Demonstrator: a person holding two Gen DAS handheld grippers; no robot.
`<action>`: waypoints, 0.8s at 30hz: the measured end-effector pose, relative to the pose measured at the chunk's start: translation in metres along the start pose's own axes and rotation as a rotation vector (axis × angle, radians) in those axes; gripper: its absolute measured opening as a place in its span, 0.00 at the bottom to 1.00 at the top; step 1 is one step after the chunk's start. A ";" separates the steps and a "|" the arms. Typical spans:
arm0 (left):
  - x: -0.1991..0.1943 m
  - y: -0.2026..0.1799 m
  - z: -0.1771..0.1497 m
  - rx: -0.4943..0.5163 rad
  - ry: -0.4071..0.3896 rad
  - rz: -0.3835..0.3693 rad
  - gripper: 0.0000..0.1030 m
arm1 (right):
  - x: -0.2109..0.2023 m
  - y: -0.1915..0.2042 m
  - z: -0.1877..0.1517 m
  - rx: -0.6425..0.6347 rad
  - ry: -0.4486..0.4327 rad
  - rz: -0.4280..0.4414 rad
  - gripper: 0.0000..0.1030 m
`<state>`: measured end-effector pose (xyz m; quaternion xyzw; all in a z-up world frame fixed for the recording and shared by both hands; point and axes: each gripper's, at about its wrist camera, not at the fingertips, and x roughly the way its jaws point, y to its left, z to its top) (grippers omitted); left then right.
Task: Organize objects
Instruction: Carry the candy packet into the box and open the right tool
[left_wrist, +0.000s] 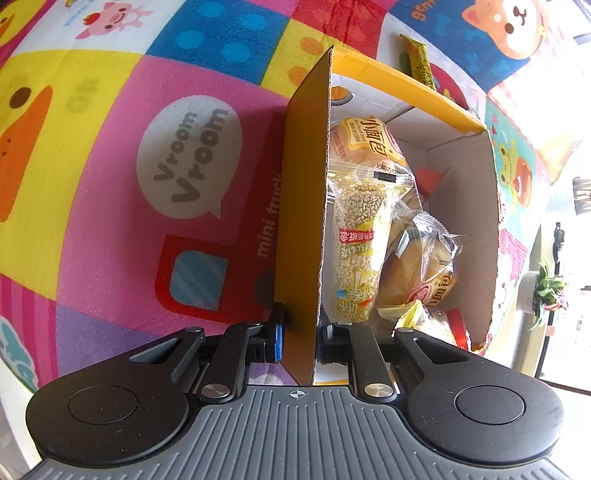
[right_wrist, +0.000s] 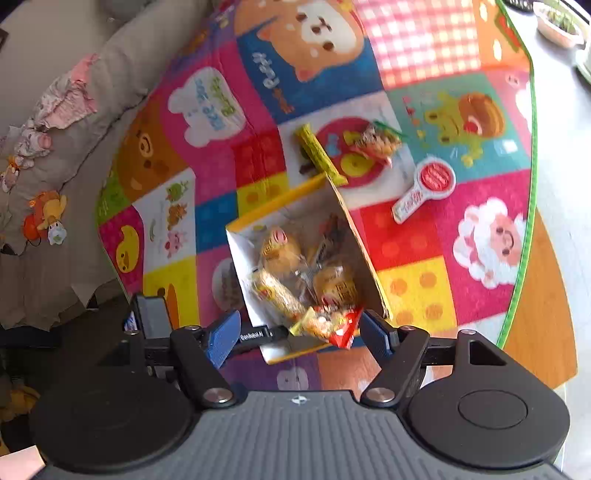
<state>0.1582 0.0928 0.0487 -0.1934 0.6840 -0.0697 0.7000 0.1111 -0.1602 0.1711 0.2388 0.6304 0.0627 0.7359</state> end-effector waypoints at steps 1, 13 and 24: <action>0.000 0.000 0.000 0.000 -0.001 0.000 0.17 | 0.010 -0.004 -0.002 0.011 0.034 -0.005 0.69; -0.002 -0.002 -0.001 -0.023 0.010 0.021 0.16 | 0.104 -0.022 0.007 0.123 0.273 0.020 0.30; -0.003 0.001 -0.001 -0.036 0.014 0.011 0.15 | 0.105 -0.010 0.040 0.026 0.217 -0.028 0.30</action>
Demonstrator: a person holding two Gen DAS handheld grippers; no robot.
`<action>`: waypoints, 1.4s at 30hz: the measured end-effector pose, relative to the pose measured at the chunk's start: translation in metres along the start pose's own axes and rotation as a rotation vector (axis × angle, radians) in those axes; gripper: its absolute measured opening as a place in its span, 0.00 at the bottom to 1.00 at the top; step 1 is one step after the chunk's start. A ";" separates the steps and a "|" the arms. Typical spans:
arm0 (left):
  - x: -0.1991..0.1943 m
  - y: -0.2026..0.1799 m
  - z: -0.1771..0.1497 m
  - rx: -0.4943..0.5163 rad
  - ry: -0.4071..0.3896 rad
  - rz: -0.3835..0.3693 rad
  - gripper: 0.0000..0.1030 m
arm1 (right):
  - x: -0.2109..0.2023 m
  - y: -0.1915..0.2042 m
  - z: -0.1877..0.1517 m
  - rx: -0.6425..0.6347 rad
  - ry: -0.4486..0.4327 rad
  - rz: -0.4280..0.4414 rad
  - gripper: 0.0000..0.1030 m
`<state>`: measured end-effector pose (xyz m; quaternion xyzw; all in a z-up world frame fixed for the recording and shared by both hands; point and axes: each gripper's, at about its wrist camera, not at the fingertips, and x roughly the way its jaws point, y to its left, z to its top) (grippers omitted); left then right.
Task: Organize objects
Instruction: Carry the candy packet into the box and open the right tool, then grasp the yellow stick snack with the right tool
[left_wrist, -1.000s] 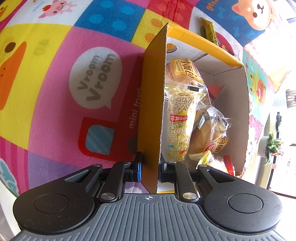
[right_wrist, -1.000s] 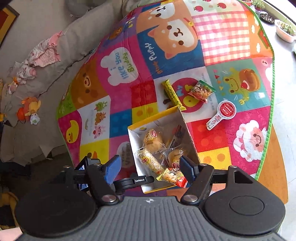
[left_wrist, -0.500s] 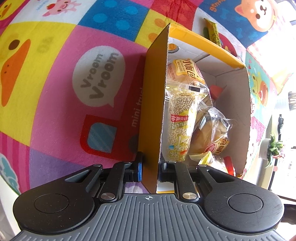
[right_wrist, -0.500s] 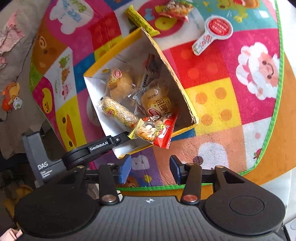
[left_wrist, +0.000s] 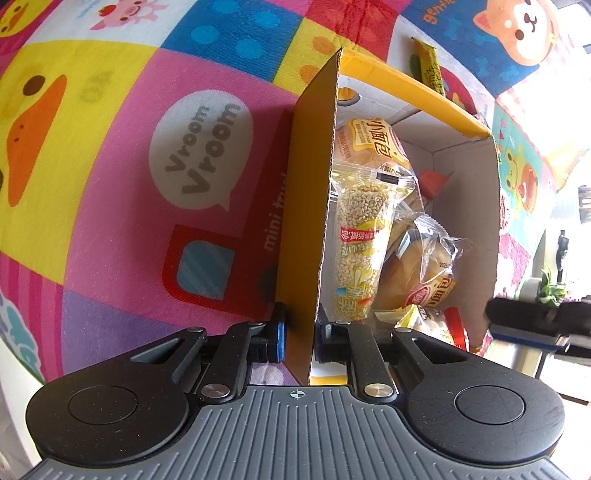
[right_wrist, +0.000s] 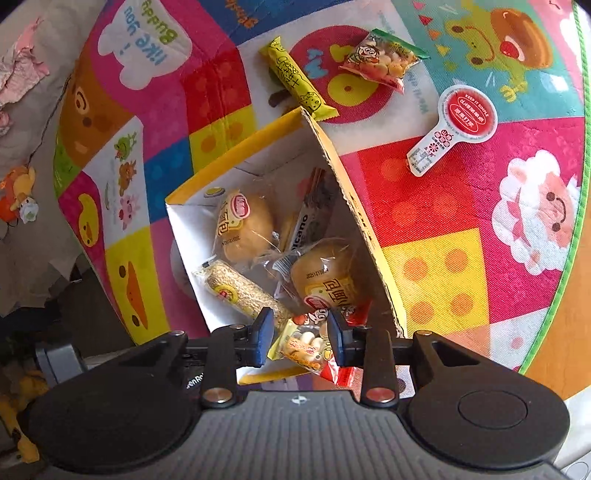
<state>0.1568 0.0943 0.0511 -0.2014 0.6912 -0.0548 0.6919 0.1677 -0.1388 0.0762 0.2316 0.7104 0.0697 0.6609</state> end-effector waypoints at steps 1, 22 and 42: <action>0.000 0.000 0.000 0.001 0.000 -0.001 0.15 | 0.004 -0.002 -0.004 0.009 0.014 -0.007 0.31; -0.003 0.004 -0.002 -0.019 -0.004 -0.011 0.16 | 0.004 -0.010 -0.001 -0.004 0.030 0.008 0.32; -0.004 0.000 0.000 -0.038 0.009 0.017 0.14 | 0.018 0.031 0.005 -0.464 -0.046 -0.192 0.32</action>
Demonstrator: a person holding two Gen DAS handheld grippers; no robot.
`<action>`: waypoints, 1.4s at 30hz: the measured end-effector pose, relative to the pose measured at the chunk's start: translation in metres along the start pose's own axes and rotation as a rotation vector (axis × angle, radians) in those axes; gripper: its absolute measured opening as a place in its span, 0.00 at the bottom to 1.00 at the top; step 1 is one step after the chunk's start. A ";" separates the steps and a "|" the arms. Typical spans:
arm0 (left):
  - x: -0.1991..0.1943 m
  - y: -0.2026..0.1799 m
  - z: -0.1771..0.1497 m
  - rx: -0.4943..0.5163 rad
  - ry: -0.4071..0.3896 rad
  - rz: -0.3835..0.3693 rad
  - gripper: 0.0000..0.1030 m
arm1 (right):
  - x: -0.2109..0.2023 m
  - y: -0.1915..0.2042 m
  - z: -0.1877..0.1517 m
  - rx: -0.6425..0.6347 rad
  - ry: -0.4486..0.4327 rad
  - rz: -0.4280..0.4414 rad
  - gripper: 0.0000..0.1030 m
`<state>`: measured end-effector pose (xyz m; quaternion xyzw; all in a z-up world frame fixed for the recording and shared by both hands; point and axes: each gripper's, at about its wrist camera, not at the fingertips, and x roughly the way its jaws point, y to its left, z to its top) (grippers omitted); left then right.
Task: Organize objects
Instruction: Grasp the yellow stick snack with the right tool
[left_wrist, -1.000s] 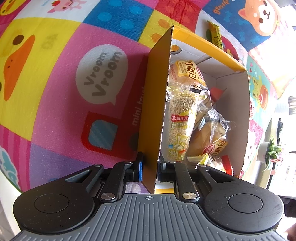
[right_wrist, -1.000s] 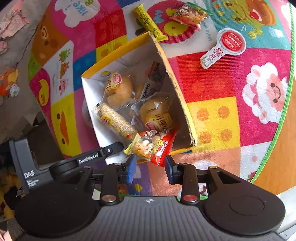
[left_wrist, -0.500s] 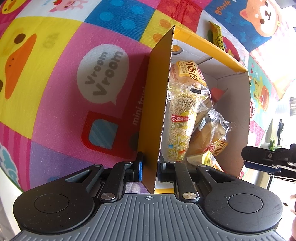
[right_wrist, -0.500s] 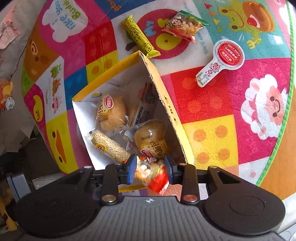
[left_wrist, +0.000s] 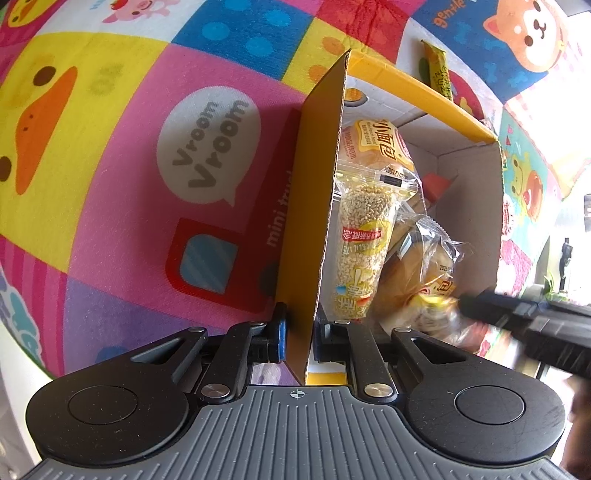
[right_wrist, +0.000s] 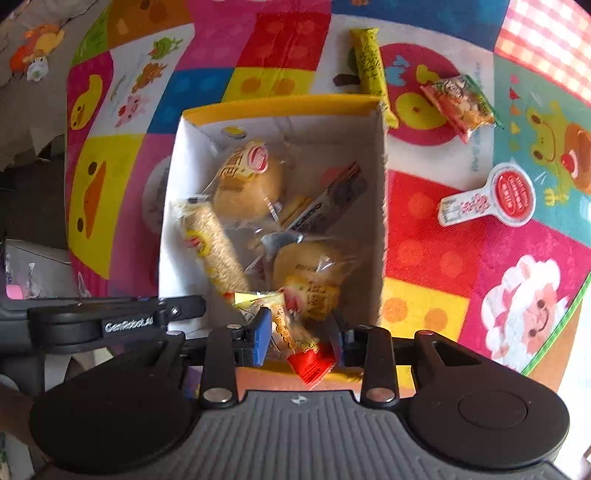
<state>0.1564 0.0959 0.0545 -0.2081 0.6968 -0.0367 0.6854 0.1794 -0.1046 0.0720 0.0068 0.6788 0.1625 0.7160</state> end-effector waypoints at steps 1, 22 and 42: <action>0.001 0.000 0.000 -0.005 0.000 0.003 0.15 | -0.005 -0.007 0.004 0.006 -0.018 -0.011 0.32; -0.002 -0.026 -0.010 0.039 -0.036 0.130 0.09 | 0.009 -0.073 0.137 -0.018 -0.155 0.057 0.32; 0.018 -0.041 -0.003 0.077 -0.023 0.151 0.08 | -0.018 -0.084 0.119 -0.082 -0.197 -0.001 0.20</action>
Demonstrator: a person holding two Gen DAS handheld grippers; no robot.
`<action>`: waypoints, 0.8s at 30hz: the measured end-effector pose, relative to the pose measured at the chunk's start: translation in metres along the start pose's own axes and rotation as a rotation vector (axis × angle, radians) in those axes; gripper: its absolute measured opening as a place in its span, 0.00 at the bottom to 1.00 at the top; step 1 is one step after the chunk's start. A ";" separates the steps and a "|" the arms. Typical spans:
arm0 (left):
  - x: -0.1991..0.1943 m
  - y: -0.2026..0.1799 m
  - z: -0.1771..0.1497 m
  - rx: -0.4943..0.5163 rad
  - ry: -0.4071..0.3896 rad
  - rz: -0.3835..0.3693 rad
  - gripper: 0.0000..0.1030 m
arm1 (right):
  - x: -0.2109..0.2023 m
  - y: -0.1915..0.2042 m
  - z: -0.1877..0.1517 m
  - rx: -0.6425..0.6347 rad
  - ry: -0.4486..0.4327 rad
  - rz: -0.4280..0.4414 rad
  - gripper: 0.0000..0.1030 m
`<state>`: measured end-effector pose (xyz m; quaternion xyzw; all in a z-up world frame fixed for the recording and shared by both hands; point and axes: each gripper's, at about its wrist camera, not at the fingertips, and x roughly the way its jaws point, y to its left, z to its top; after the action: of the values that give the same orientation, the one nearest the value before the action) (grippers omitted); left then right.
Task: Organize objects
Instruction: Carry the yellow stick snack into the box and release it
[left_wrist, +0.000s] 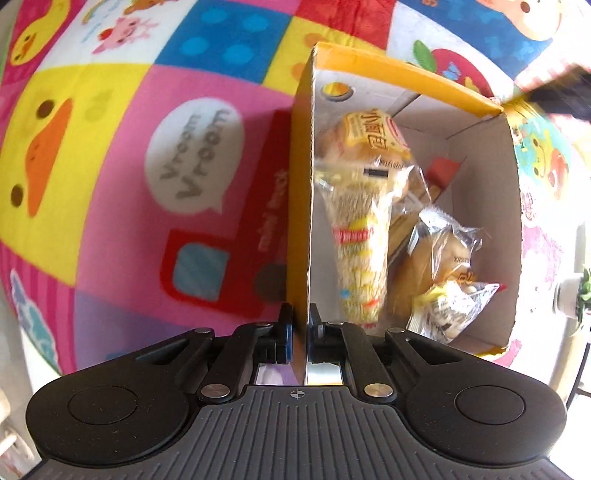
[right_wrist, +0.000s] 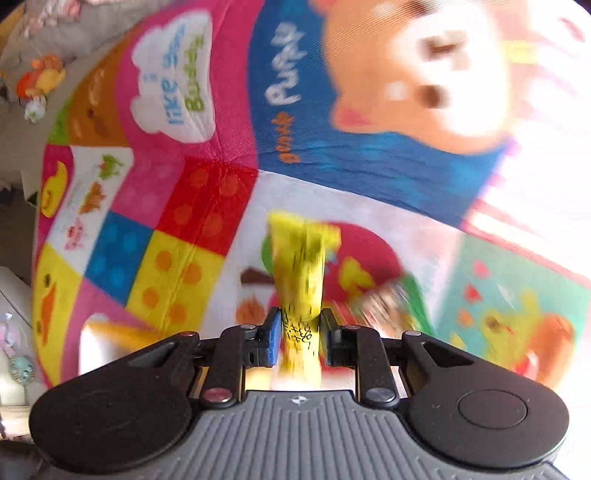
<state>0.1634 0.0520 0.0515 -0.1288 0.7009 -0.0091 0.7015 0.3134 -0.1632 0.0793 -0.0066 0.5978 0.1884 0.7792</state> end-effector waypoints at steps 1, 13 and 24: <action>0.002 -0.001 0.003 0.014 0.000 0.003 0.08 | -0.014 -0.003 -0.012 0.020 -0.009 -0.007 0.20; 0.001 0.007 0.018 0.074 -0.005 -0.057 0.11 | -0.120 0.009 -0.157 0.297 -0.003 -0.093 0.20; 0.002 0.007 0.017 0.175 -0.031 -0.076 0.13 | -0.127 0.087 -0.228 0.320 0.125 -0.055 0.20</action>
<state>0.1791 0.0608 0.0480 -0.0937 0.6812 -0.0949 0.7198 0.0484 -0.1719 0.1514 0.0896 0.6669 0.0685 0.7365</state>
